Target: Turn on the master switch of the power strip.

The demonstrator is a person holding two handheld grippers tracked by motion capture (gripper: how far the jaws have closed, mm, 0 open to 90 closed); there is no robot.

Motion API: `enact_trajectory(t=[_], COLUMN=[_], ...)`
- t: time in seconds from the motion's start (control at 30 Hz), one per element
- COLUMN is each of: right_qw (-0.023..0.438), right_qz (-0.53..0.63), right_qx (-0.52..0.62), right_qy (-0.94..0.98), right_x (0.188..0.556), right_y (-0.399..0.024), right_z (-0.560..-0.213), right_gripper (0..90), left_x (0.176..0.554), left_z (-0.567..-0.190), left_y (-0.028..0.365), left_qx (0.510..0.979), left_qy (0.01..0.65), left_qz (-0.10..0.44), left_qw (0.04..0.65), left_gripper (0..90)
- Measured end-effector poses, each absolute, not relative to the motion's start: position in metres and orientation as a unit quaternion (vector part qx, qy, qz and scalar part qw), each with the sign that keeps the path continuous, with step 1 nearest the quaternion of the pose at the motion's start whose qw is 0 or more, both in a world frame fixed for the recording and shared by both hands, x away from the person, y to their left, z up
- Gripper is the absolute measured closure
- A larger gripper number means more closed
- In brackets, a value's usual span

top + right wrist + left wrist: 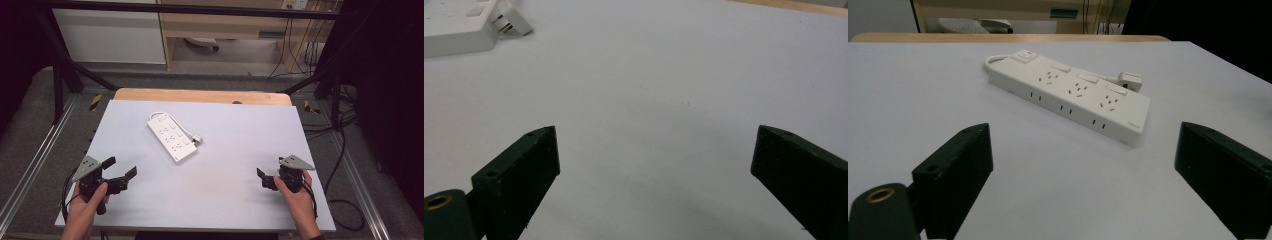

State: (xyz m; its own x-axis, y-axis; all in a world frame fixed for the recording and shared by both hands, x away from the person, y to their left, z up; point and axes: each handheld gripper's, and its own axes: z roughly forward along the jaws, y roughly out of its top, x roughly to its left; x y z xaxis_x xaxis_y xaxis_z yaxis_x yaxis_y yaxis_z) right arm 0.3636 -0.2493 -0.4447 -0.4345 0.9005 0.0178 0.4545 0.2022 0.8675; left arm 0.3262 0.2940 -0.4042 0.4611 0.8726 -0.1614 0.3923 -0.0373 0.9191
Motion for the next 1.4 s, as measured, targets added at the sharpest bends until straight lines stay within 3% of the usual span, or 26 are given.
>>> enact_trajectory(t=[1.4], right_qw=[0.238], right_qz=[0.445], right_qx=[0.455], right_qy=[0.733], right_x=[0.362], right_y=[-0.241], right_z=[-0.443], right_gripper=[4.3], left_x=[0.455], left_z=[-0.352], left_y=[0.255], left_qx=[0.686], left_qy=[0.459], left_qz=[0.239], left_qw=[0.512], left_gripper=[7.0])
